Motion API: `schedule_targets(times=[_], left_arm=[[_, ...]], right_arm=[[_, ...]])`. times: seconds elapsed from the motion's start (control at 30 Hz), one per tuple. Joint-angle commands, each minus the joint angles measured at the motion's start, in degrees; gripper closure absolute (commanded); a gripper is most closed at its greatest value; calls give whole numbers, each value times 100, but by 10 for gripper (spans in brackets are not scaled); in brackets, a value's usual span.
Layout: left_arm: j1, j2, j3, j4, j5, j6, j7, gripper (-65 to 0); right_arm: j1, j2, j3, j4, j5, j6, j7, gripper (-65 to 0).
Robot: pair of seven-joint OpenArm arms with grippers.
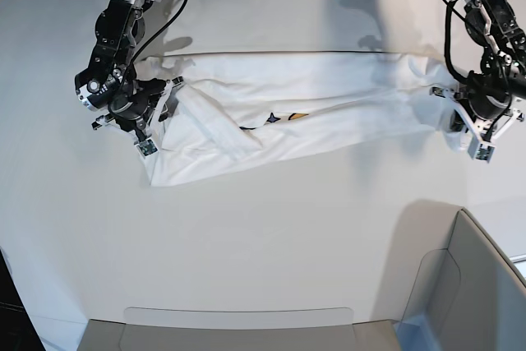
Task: Layout the t-shirt on the table in an organized manner, then fold the t-shirt properly
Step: 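Stretch the folded shirt strip between both grippers to straighten it, then release the strip end with the left gripper and move it inward along the shirt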
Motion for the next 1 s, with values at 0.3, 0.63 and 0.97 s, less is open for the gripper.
schedule_targets(times=[0.3,0.63,0.97], left_arm=[[-9,570,210,707,-62,-6,-93,0],[8,1053,764,716,-62,-6,-93,-18],[-27,1642,1283,699,-36,-6,-93,-18]], right_arm=[[41,18,6,39,-144,60,-86,-143],[41,18,6,39,-144,60,-86,-143],[32,27,6,39,-144,60,-86,-143]])
